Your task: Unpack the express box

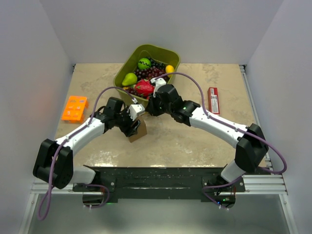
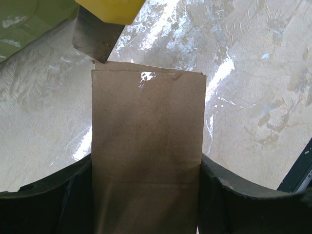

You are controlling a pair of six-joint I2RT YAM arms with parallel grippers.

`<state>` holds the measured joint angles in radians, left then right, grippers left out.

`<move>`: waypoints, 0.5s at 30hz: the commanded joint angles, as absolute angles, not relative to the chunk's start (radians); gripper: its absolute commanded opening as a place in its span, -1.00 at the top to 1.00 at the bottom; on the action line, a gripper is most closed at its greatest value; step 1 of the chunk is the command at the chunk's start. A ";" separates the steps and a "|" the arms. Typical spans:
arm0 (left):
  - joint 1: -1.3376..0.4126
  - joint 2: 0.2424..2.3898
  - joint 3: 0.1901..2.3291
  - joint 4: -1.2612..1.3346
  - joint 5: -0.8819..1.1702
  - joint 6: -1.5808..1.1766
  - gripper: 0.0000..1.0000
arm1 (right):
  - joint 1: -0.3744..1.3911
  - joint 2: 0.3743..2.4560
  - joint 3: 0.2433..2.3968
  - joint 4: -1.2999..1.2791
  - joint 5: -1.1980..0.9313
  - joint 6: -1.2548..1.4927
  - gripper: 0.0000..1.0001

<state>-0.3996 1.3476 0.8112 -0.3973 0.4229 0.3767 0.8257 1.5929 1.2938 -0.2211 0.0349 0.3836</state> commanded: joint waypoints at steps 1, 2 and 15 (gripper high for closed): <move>-0.393 1.382 0.811 -0.413 0.402 0.364 -0.08 | 0.831 1.578 1.318 -0.190 0.048 0.371 1.00; -0.393 1.382 0.813 -0.411 0.402 0.364 -0.08 | 0.831 1.577 1.316 -0.190 0.035 0.370 1.00; -0.374 1.381 0.813 -0.399 0.385 0.345 0.02 | 0.831 1.580 1.296 -0.253 0.008 0.400 1.00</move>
